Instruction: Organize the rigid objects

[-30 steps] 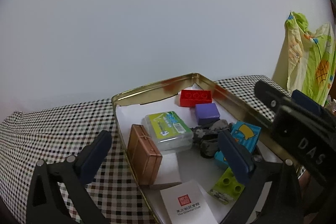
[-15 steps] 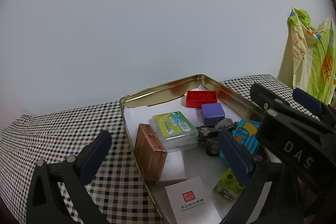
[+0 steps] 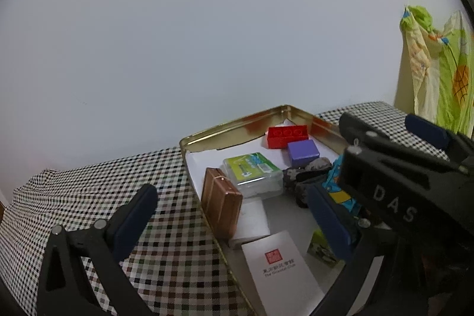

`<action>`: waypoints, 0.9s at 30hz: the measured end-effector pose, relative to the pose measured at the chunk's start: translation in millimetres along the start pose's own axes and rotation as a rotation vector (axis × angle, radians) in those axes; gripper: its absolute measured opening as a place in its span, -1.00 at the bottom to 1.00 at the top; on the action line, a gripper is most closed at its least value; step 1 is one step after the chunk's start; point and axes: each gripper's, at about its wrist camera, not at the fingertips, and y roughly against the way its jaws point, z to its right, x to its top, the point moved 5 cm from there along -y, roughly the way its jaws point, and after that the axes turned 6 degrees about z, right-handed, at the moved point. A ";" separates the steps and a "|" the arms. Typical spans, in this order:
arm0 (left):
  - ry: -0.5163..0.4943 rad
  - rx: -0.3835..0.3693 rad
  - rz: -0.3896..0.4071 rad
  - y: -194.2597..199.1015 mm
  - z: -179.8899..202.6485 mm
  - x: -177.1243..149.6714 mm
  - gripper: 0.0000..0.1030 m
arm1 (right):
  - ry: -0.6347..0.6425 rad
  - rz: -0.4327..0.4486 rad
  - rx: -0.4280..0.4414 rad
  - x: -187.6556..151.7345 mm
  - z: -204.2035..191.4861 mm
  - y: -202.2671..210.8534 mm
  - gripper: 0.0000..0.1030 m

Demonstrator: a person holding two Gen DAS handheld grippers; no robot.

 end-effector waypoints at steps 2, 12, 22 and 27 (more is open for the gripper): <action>0.011 -0.001 0.002 1.3 -2.1 -0.2 0.99 | 0.006 0.005 0.006 -0.9 -1.8 0.6 0.67; 0.014 -0.003 0.014 3.5 -1.3 -1.2 0.99 | -0.003 0.057 -0.022 1.6 2.1 10.5 0.67; 0.027 -0.007 0.059 17.8 -2.2 -0.9 0.99 | -0.029 0.111 -0.063 3.6 9.4 23.4 0.67; 0.052 -0.008 0.103 27.4 -6.5 0.8 0.99 | -0.008 0.145 -0.085 4.4 7.7 34.8 0.67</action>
